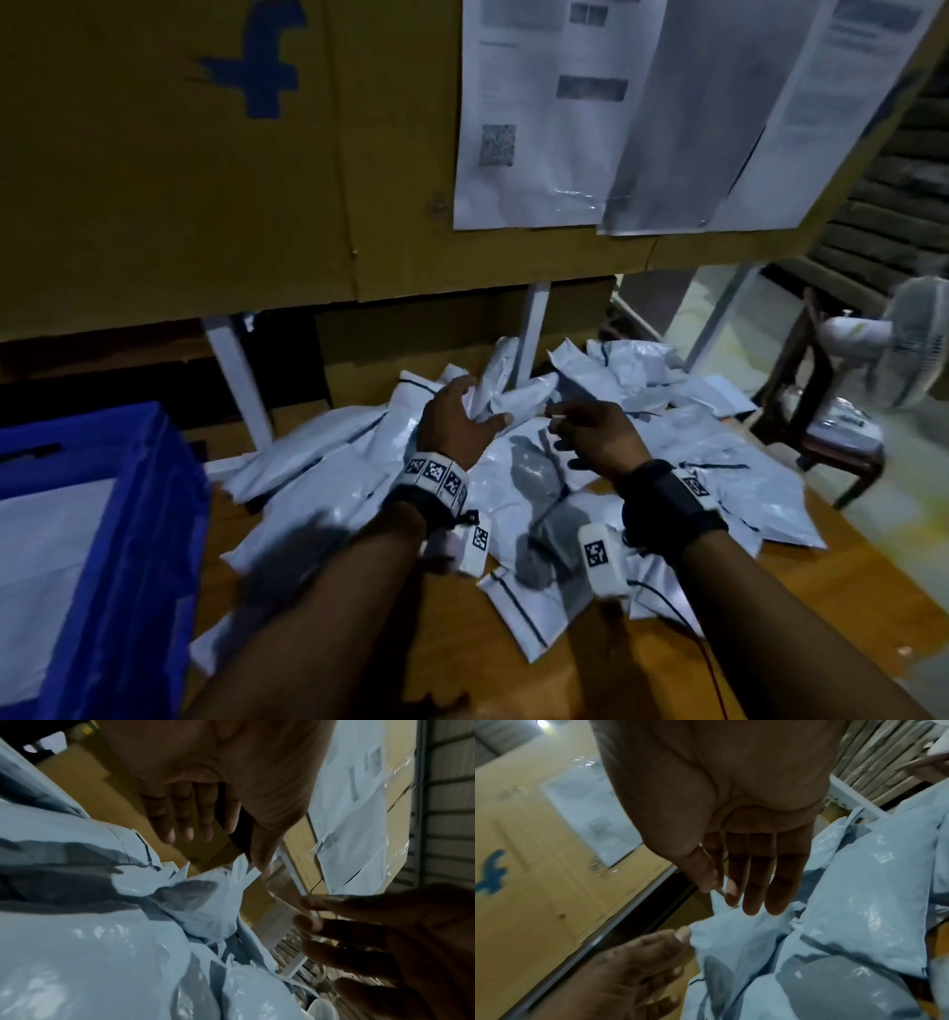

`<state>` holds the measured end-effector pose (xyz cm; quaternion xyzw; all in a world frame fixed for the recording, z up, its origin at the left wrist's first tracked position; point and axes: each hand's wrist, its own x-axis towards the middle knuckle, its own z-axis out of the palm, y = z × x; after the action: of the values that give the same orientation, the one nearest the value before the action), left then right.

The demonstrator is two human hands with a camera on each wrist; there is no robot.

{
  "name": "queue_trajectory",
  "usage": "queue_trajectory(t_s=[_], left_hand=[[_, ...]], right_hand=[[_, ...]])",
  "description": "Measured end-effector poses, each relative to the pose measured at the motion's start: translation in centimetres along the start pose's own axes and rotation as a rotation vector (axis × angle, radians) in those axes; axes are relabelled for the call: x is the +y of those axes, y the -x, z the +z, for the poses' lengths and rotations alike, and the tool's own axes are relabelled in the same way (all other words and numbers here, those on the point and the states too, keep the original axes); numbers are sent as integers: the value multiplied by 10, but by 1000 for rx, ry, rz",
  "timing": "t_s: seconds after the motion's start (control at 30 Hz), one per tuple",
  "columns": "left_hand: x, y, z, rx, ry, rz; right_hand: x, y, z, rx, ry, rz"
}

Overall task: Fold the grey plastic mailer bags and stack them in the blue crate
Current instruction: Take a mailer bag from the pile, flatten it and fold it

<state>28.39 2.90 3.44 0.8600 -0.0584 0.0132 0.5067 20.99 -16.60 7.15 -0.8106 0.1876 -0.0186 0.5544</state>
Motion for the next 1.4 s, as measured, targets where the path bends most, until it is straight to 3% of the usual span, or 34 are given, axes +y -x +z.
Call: queue_trajectory(t_s=[0.2,0.4,0.53,0.63,0.8,0.9,1.0,1.2,1.33,1.4], left_hand=[[-10,-33,30,-3,-161,-4],[3,-9,-5,144,-71,65],[20,63,-54,216,72,86],[18,143,-67,130,260,30],[-15,256,-41,198,353,-217],[-33,307,-16,236,402,-349],[-55,334,2,318,278,-416],[-85,342,10,293,-87,-496],[-91,337,3,117,-476,-462],[-90,339,3,135,-585,-363]], right_hand=[[19,-23,-14,27,4,33],[34,-7,-32,-17,-60,36],[50,18,-50,7,-68,-82],[67,50,-57,-65,-111,-128],[120,122,-62,-271,-282,-46],[162,157,-68,-370,-227,57],[200,170,-60,-321,-157,71],[226,177,-28,-162,133,-147],[224,180,-18,-108,379,-202],[218,184,-17,-53,511,-362]])
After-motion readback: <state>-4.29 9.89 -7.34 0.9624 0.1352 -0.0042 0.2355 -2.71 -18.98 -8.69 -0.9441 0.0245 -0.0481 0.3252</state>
